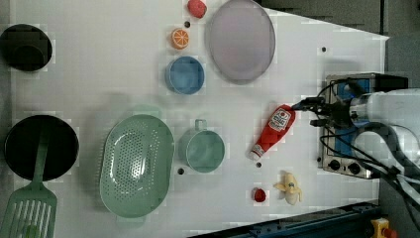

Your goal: Pick ketchup from plate and place it on table.

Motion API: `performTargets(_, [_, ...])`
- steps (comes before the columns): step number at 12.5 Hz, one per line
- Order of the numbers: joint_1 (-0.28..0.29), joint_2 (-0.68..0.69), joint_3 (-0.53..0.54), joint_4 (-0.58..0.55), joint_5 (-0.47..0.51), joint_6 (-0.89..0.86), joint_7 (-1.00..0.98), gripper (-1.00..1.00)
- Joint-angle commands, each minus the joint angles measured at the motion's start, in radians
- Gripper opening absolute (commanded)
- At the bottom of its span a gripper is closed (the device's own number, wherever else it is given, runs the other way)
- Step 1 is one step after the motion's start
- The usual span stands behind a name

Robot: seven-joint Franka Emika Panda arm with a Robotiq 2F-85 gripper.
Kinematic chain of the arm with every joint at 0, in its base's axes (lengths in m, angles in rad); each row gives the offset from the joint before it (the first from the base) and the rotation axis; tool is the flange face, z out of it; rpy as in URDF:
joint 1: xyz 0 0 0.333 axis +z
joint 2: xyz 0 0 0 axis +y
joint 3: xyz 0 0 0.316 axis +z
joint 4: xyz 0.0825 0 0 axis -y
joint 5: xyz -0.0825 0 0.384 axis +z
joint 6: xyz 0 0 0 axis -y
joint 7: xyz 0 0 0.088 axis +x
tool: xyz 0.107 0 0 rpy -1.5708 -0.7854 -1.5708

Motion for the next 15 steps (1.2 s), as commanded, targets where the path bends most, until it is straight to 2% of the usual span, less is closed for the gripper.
performTargets(1, [0.002,-0.141,0.001,0.109,0.009,-0.156,0.272,1.0])
performTargets(4, [0.001,-0.216,-0.001,0.241,0.009,-0.441,0.325,1.0])
performTargets(8, [0.003,-0.228,0.007,0.433,0.012,-0.595,0.325,1.0])
performTargets(13, [0.01,-0.225,0.019,0.526,0.012,-0.78,0.318,1.0])
performTargets(15, [0.012,-0.225,0.019,0.524,0.011,-0.778,0.318,1.0])
